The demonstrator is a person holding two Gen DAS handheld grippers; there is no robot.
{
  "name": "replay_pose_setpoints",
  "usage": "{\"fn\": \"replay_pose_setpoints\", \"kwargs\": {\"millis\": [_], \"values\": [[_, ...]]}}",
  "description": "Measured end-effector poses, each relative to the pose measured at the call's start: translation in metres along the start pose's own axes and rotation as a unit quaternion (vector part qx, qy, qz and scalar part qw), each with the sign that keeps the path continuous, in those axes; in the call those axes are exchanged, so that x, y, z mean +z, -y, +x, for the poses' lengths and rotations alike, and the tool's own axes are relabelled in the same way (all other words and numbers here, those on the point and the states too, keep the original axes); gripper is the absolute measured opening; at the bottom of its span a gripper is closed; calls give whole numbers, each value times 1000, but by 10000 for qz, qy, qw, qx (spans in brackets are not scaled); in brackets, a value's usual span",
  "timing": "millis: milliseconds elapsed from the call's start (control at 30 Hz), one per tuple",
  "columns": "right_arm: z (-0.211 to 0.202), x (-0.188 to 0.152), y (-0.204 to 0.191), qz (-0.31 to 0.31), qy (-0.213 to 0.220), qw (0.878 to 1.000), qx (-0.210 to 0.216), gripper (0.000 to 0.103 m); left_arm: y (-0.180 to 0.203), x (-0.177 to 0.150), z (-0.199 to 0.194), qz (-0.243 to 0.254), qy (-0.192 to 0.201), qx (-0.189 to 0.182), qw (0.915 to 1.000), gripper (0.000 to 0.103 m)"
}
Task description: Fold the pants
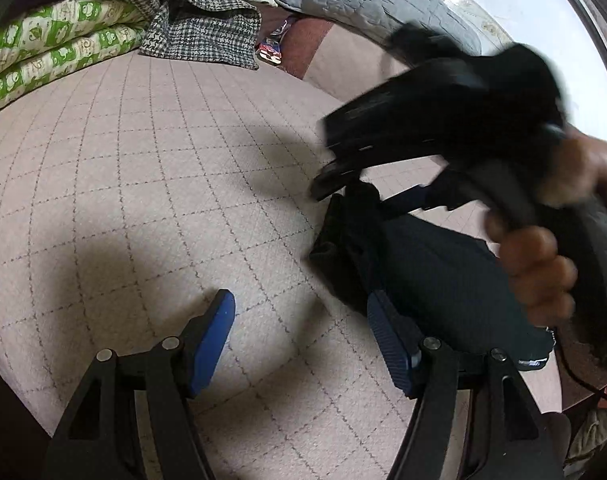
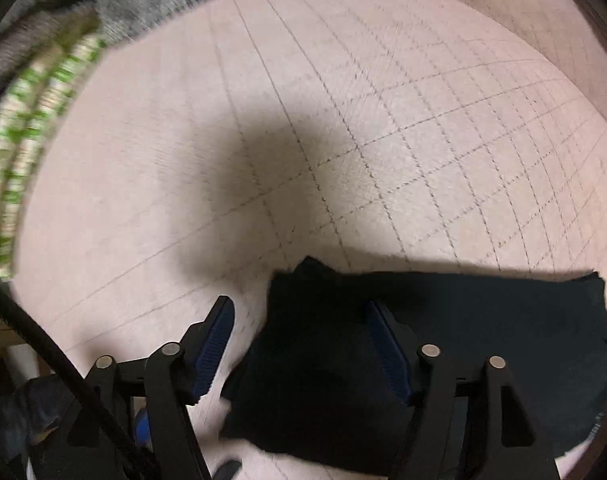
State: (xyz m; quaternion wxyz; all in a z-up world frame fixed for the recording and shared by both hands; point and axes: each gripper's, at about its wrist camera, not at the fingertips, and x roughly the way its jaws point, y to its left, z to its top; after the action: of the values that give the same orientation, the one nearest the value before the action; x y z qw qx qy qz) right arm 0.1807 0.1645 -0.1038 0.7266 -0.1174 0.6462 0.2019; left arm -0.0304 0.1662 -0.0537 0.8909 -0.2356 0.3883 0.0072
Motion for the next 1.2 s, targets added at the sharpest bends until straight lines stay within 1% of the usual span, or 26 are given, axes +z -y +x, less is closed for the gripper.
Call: {"fn": "replay_pose_setpoints", "kwargs": {"millis": [67, 133, 167, 200, 233, 267, 300, 367, 400, 433, 467, 500, 533, 633, 700, 800, 833, 900, 933, 1000, 1033, 1100, 1133, 1167, 1200], "values": [[17, 6, -6, -20, -329, 9990, -286, 79, -2, 5, 3, -158, -43, -79, 9998, 69], [20, 8, -12, -206, -407, 9979, -454, 78, -2, 12, 7, -289, -68, -144, 9995, 69], [20, 7, -13, -295, -435, 9974, -489, 75, -1, 16, 10, -333, -73, -184, 9992, 69], [20, 7, -12, -340, -447, 9971, -509, 68, 0, 19, 13, -345, -81, -205, 9992, 69], [18, 6, -10, -405, -458, 9966, -546, 64, 4, 21, 17, -339, -101, -227, 9991, 69], [20, 9, -13, -415, -462, 9965, -553, 55, 7, 22, 21, -329, -130, -259, 9990, 69], [17, 7, -8, -415, -465, 9966, -545, 44, 11, 21, 27, -320, -188, -312, 9988, 69], [13, 4, 4, -434, -476, 9965, -530, 33, 20, 21, 36, -261, -238, -294, 9989, 69], [11, 2, 11, -442, -471, 9967, -484, 30, 25, 21, 40, -197, -256, -288, 9991, 68], [9, -1, 17, -461, -451, 9969, -444, 28, 31, 21, 45, -140, -338, -321, 9988, 48], [6, -3, 21, -467, -404, 9973, -389, 27, 36, 22, 52, -110, -556, -396, 9976, 15], [0, -7, 30, -465, -373, 9976, -352, 25, 39, 22, 58, -103, -727, -386, 9966, 16], [-7, -10, 38, -448, -316, 9980, -302, 25, 41, 23, 56, -132, -668, -369, 9970, 16], [-29, -20, 62, -325, -88, 9994, -21, 23, 49, 25, 47, -162, -576, -473, 9971, 16], [-45, -27, 82, -218, 106, 9994, 226, 23, 57, 28, 42, -178, -539, -584, 9967, 16], [-64, -39, 114, -33, 306, 9987, 406, 23, 78, 31, 40, -139, -577, -814, 9949, 16], [-72, -45, 132, 79, 407, 9981, 466, 23, 88, 31, 41, -91, -604, -897, 9941, 16], [-84, -52, 152, 250, 533, 9970, 501, 23, 109, 29, 48, 18, -673, -1013, 9926, 16], [-89, -58, 170, 371, 592, 9962, 517, 23, 123, 26, 53, 103, -741, -1092, 9912, 16], [-94, -64, 183, 567, 648, 9949, 523, 23, 147, 18, 61, 272, -849, -1179, 9890, 16], [-95, -72, 202, 671, 672, 9942, 514, 23, 157, 15, 66, 366, -887, -1196, 9882, 17], [-90, -80, 219, 832, 702, 9930, 459, 23, 181, 4, 79, 590, -1003, -1206, 9859, 17], [-91, -86, 233, 911, 721, 9922, 445, 23, 188, -1, 83, 674, -1075, -1219, 9844, 20], [-87, -91, 241, 993, 753, 9914, 402, 25, 197, -7, 88, 796, -1186, -1238, 9820, 22], [-82, -97, 251, 1103, 803, 9902, 304, 30, 203, -13, 89, 912, -1283, -1263, 9794, 24]]}}
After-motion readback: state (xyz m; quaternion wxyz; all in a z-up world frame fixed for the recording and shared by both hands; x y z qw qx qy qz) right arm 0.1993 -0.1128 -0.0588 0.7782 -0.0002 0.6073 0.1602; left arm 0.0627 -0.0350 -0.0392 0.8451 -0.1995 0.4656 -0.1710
